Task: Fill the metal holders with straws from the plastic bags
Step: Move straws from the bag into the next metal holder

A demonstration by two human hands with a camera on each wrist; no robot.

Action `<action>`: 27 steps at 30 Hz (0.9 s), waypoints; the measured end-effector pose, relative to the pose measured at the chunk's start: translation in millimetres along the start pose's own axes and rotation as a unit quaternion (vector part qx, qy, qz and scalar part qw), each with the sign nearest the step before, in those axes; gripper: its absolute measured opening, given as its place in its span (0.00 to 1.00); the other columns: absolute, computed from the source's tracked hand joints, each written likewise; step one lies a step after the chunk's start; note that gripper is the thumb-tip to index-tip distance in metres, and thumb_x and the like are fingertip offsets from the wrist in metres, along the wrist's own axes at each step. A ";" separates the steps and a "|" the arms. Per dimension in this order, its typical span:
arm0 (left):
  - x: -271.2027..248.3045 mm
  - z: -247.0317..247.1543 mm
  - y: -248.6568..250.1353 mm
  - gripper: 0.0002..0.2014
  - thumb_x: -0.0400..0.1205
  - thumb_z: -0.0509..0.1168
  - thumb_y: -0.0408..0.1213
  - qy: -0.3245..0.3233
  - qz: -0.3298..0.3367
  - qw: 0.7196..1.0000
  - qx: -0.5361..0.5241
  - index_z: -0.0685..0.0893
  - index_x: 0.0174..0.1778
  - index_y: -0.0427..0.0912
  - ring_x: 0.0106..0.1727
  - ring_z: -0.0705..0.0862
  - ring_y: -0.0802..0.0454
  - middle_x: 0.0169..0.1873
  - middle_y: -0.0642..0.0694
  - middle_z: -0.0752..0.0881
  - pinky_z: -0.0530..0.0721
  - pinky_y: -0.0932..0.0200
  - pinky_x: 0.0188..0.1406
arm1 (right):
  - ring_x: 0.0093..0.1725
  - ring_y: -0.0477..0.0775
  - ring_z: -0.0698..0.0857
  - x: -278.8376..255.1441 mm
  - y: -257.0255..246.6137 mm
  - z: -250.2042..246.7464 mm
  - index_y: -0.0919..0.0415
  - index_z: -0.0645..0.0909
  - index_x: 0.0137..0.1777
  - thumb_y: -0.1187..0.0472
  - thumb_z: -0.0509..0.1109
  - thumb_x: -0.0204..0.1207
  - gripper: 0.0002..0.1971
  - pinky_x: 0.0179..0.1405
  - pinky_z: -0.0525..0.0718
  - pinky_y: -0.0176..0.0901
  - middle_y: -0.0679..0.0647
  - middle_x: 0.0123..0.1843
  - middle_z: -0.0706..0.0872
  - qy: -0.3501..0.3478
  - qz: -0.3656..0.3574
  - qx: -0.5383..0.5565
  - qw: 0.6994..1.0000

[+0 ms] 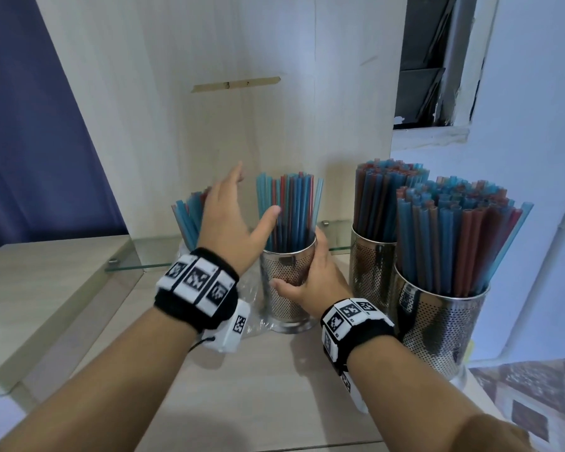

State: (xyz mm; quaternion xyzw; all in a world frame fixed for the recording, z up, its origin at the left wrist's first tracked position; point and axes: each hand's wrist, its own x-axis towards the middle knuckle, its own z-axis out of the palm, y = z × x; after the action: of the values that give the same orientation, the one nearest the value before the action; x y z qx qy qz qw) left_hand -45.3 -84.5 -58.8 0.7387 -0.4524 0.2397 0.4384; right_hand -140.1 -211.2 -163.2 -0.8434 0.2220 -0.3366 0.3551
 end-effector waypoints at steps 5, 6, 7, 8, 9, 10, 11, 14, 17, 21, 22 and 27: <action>-30.7 -36.2 -27.3 0.45 0.72 0.77 0.46 0.169 -0.030 0.983 0.064 0.62 0.80 0.34 0.70 0.68 0.41 0.70 0.34 0.72 0.61 0.47 0.72 | 0.78 0.53 0.72 2.4 1.0 0.3 0.39 0.40 0.83 0.41 0.85 0.59 0.64 0.78 0.73 0.53 0.53 0.81 0.69 -0.010 0.006 -0.004 1.000; -33.3 -38.0 -37.7 0.48 0.72 0.77 0.46 0.172 -0.067 0.981 0.064 0.59 0.81 0.32 0.71 0.67 0.40 0.71 0.33 0.70 0.59 0.48 0.72 | 0.78 0.52 0.72 2.7 1.5 0.5 0.39 0.40 0.83 0.40 0.85 0.59 0.64 0.78 0.73 0.54 0.53 0.81 0.69 -0.010 0.008 -0.003 1.000; -35.5 -38.4 -47.2 0.50 0.72 0.77 0.48 0.165 -0.105 0.979 0.061 0.55 0.82 0.31 0.72 0.66 0.38 0.71 0.32 0.70 0.57 0.47 0.73 | 0.78 0.52 0.72 3.1 2.1 0.6 0.39 0.39 0.83 0.40 0.85 0.58 0.64 0.78 0.73 0.54 0.52 0.82 0.69 -0.010 0.009 -0.004 1.000; -37.1 -37.6 -56.7 0.52 0.72 0.76 0.50 0.147 -0.145 0.977 0.060 0.53 0.83 0.31 0.72 0.66 0.36 0.72 0.32 0.69 0.57 0.44 0.74 | 0.78 0.52 0.72 3.3 2.6 0.8 0.39 0.39 0.83 0.40 0.85 0.58 0.64 0.78 0.73 0.54 0.52 0.82 0.69 -0.010 0.010 -0.005 1.000; -38.1 -37.1 -63.9 0.54 0.72 0.75 0.53 0.115 -0.187 0.973 0.066 0.51 0.83 0.31 0.74 0.65 0.35 0.73 0.32 0.68 0.58 0.41 0.75 | 0.78 0.52 0.72 3.5 2.5 1.0 0.40 0.39 0.83 0.40 0.85 0.58 0.64 0.78 0.73 0.53 0.52 0.82 0.69 -0.010 0.011 -0.007 1.000; -38.2 -36.3 -69.9 0.55 0.72 0.74 0.57 0.075 -0.228 0.968 0.079 0.51 0.83 0.32 0.75 0.64 0.33 0.75 0.32 0.67 0.59 0.39 0.76 | 0.78 0.53 0.73 3.7 3.0 1.3 0.41 0.40 0.84 0.41 0.85 0.59 0.64 0.77 0.73 0.52 0.52 0.82 0.70 -0.009 0.012 -0.007 1.000; -37.5 -35.6 -73.6 0.55 0.72 0.73 0.61 0.033 -0.261 0.960 0.096 0.52 0.84 0.33 0.76 0.63 0.33 0.76 0.32 0.66 0.60 0.39 0.75 | 0.77 0.53 0.73 3.7 3.3 1.2 0.41 0.40 0.84 0.41 0.85 0.59 0.64 0.77 0.73 0.51 0.53 0.81 0.71 -0.006 0.011 -0.007 1.000; -29.4 -35.8 -76.8 0.52 0.72 0.67 0.69 -0.047 -0.303 0.942 0.136 0.59 0.83 0.37 0.77 0.62 0.33 0.77 0.33 0.64 0.64 0.39 0.74 | 0.77 0.53 0.74 3.7 3.2 2.0 0.42 0.41 0.84 0.42 0.85 0.58 0.64 0.77 0.73 0.50 0.53 0.81 0.71 -0.002 0.011 -0.004 1.000; -16.5 -36.8 -77.6 0.50 0.72 0.61 0.74 -0.096 -0.322 0.924 0.183 0.66 0.81 0.40 0.75 0.66 0.32 0.75 0.32 0.68 0.66 0.43 0.73 | 0.77 0.53 0.74 2.9 1.6 1.7 0.42 0.40 0.84 0.42 0.85 0.58 0.64 0.77 0.73 0.52 0.53 0.81 0.71 -0.006 0.013 0.001 1.000; -2.2 -34.4 -82.2 0.45 0.70 0.57 0.79 -0.136 -0.339 0.911 0.191 0.80 0.70 0.46 0.71 0.72 0.33 0.68 0.35 0.78 0.70 0.45 0.69 | 0.77 0.53 0.74 2.0 -0.3 -0.1 0.39 0.40 0.84 0.42 0.85 0.59 0.64 0.76 0.74 0.50 0.52 0.81 0.71 -0.011 0.014 0.003 1.000; 0.3 -33.6 -82.1 0.40 0.72 0.58 0.76 -0.137 -0.334 0.915 0.182 0.82 0.67 0.47 0.71 0.73 0.34 0.66 0.37 0.80 0.69 0.47 0.69 | 0.77 0.53 0.74 1.8 -0.6 -0.4 0.39 0.39 0.84 0.42 0.85 0.59 0.64 0.76 0.74 0.49 0.52 0.81 0.71 -0.012 0.015 0.003 1.000; 5.3 -32.1 -73.2 0.17 0.78 0.67 0.59 -0.077 -0.312 0.934 0.156 0.84 0.47 0.47 0.59 0.79 0.36 0.45 0.41 0.83 0.72 0.52 0.55 | 0.77 0.53 0.74 1.3 -0.8 -1.6 0.40 0.39 0.84 0.42 0.85 0.60 0.64 0.76 0.74 0.50 0.53 0.81 0.71 -0.014 0.012 0.003 1.000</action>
State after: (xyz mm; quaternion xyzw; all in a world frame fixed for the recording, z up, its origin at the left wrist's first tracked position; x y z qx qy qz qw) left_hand 22.9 -44.1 -70.3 0.9178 -0.1888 0.1009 0.3343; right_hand -140.3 -212.2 -161.2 -0.8443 0.2265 -0.3209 0.3645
